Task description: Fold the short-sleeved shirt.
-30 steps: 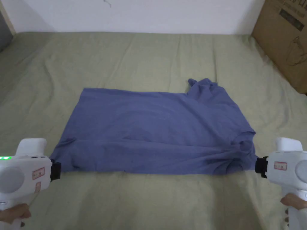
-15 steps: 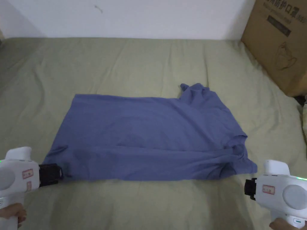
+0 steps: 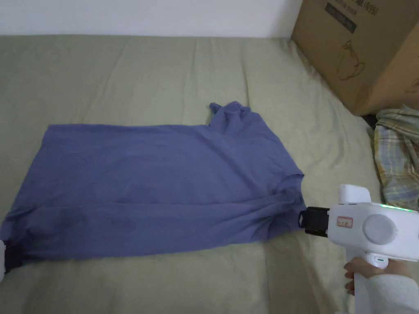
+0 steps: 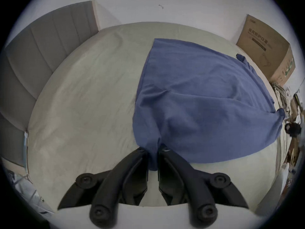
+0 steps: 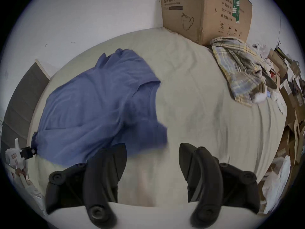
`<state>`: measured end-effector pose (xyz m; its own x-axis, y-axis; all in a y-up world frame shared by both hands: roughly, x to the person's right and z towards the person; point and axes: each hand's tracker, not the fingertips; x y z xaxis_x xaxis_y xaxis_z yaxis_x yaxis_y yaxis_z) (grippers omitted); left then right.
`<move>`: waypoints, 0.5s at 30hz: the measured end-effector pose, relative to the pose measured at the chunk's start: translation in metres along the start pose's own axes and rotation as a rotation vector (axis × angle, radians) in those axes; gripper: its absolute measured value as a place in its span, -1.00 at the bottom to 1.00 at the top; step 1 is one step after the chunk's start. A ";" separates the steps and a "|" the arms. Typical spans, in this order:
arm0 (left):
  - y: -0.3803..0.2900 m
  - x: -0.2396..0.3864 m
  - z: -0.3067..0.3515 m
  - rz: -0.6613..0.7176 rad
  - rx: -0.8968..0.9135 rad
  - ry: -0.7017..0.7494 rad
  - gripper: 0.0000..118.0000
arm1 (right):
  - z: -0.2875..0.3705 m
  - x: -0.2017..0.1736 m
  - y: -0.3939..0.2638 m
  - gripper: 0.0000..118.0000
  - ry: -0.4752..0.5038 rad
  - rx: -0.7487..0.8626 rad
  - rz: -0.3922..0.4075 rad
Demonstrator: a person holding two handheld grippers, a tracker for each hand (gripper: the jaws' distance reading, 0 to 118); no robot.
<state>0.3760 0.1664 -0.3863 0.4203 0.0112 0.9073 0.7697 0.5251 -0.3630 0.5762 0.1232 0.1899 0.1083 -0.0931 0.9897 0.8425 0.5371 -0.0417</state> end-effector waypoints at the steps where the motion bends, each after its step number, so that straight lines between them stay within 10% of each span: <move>1: 0.000 0.000 0.001 0.001 -0.001 -0.001 -0.84 | -0.009 0.001 0.006 0.22 -0.028 -0.034 -0.003; 7: 0.000 -0.011 -0.003 0.061 -0.015 -0.026 -0.84 | -0.050 -0.001 0.008 0.02 -0.027 -0.120 0.006; 10: 0.003 -0.007 0.000 0.046 -0.017 -0.019 -0.84 | -0.032 -0.011 0.011 -0.86 -0.043 -0.087 0.089; 15: 0.006 -0.006 0.015 0.036 -0.008 -0.015 -0.84 | -0.018 -0.016 0.013 -0.86 -0.069 -0.070 0.094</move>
<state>0.3715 0.1820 -0.3905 0.4407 0.0428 0.8966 0.7578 0.5177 -0.3972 0.5949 0.1166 0.1708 0.1537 0.0141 0.9880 0.8653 0.4809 -0.1415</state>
